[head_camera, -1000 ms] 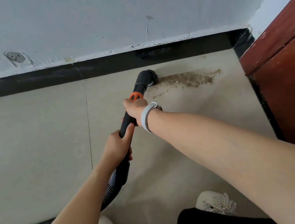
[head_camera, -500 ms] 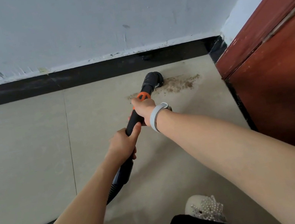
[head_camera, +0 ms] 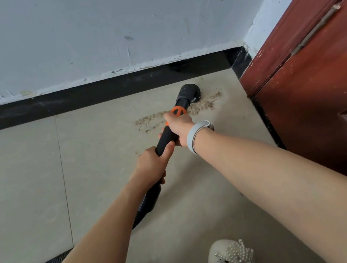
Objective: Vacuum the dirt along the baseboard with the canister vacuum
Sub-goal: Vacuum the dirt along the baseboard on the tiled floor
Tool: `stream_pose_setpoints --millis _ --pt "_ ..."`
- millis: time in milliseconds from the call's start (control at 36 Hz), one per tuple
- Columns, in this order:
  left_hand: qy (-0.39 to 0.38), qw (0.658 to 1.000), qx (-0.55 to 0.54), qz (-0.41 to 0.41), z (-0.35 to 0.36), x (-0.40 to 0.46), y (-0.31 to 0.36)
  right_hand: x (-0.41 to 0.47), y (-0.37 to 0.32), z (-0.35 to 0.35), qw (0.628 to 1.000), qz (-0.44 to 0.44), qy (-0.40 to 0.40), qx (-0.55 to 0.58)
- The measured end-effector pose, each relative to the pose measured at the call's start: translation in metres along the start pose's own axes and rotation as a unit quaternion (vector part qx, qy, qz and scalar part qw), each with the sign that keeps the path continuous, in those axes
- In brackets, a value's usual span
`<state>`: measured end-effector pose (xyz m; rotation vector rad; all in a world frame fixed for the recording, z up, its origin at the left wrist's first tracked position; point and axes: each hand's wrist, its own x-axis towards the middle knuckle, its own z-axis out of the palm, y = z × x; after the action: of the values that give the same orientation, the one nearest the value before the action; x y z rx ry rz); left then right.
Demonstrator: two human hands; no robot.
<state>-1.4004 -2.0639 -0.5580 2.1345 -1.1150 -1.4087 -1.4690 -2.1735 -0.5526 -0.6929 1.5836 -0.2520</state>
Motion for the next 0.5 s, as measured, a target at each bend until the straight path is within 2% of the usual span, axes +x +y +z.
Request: stream_pose_setpoints --millis 500 --pt "-0.029 0.996 0.075 0.032 0.038 0.032 0.043 0.022 -0.007 -0.07 0.995 0.004 0.027 0.092"
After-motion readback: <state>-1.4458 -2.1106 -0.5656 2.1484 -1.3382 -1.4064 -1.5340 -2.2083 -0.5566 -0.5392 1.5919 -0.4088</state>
